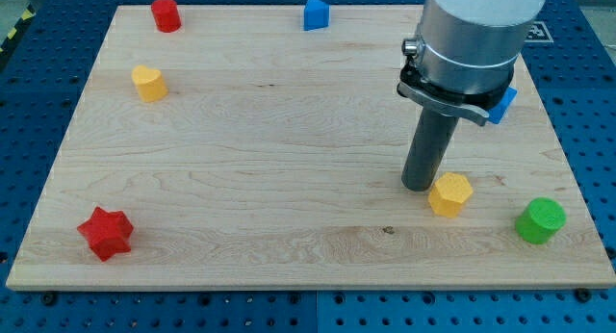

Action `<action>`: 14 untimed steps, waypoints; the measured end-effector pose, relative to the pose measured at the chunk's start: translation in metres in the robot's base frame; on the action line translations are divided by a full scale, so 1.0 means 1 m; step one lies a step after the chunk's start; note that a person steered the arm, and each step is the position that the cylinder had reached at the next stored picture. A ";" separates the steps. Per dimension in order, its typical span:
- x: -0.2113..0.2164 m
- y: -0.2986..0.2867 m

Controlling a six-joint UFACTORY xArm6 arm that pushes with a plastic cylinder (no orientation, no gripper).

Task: Move the red star slightly right

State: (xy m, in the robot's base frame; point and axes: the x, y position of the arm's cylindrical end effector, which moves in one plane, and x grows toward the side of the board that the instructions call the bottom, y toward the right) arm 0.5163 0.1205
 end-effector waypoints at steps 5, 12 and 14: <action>0.033 -0.109; 0.081 -0.412; 0.048 -0.310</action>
State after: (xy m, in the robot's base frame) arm 0.5639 -0.1900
